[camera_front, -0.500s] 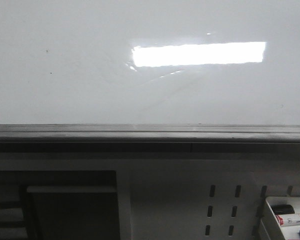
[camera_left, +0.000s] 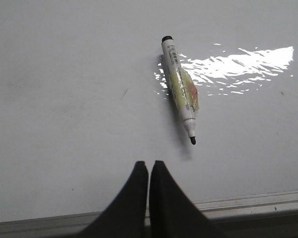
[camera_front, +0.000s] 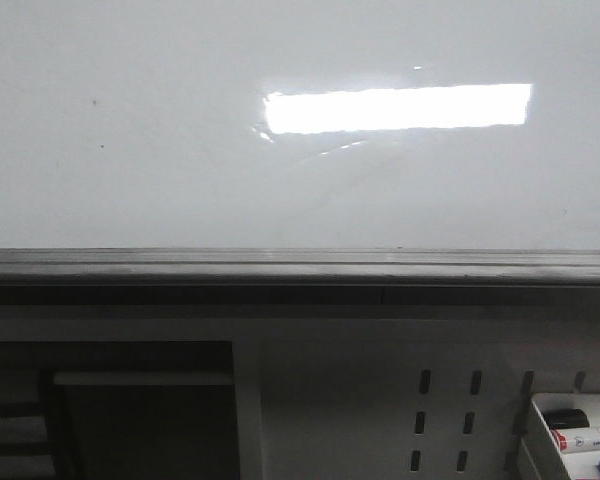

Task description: Write number 4 on whiteboard

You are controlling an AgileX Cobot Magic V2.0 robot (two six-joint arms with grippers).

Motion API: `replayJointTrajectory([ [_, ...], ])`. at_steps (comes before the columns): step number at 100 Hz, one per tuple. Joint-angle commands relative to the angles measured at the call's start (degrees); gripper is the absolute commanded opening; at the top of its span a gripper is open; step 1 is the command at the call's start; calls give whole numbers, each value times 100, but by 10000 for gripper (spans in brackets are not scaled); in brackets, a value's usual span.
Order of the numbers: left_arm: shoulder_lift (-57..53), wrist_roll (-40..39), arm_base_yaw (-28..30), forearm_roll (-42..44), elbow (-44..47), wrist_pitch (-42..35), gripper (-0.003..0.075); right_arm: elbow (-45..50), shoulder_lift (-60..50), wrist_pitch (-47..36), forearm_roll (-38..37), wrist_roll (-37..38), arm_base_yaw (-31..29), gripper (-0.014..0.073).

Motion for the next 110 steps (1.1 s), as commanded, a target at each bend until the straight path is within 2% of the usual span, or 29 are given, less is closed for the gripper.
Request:
replayJointTrajectory([
  [1,-162,-40,-2,-44,155,-370,-20,117,-134,-436,-15,-38,-32,-69],
  [30,-162,-40,-2,-46,155,-576,-20,117,-134,-486,-15,-38,-32,-69],
  [41,-162,-40,-2,-441,144,-627,-20,117,-134,-486,-2,-38,-32,-69],
  [51,-162,-40,-2,-1131,120,-700,-20,13,-134,-449,212,-38,-32,-69],
  [67,-162,-40,-2,-1206,-212,-698,-20,-549,-124,-129,350,-38,-32,-69],
  [86,30,-40,-2,-1413,-1282,-98,-20,-1802,301,1054,495,-38,-32,-69],
  [97,356,-40,-2,-1452,-2109,591,-20,-2592,797,1860,460,-38,-32,-69],
  [110,983,-21,-2,-1174,-2948,1458,-20,-3313,1398,2483,460,-481,-32,-69],
])
